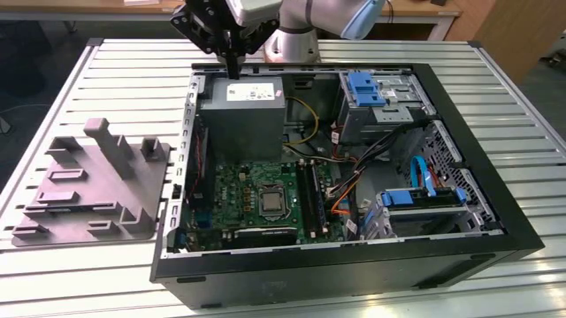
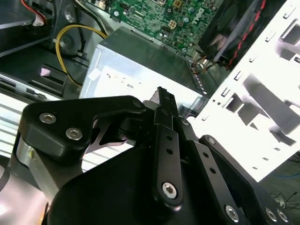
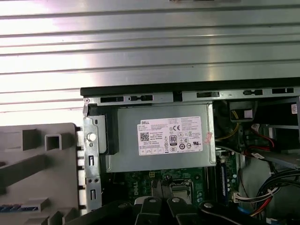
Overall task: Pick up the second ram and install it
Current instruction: 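Reach for the second ram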
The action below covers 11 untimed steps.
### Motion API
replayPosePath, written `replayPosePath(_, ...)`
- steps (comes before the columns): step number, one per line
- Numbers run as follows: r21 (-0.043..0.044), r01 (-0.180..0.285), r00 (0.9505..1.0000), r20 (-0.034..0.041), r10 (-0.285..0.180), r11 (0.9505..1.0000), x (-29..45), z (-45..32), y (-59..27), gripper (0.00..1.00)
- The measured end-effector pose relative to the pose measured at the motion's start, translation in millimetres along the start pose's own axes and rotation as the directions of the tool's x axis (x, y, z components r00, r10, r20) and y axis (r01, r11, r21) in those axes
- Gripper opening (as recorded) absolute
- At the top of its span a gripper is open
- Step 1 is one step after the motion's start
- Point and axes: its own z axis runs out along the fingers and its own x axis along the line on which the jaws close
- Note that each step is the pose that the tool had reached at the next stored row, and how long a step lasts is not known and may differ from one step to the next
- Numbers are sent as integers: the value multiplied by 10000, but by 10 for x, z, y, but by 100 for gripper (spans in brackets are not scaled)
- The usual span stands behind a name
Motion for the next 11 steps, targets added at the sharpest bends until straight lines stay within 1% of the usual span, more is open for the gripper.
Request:
replayPosePath(7,-4,2,10000,43,-2,10000,182,-1,-14,10)
replayPosePath(11,-6,2,10000,71,-2,10000,299,-2,-23,10)
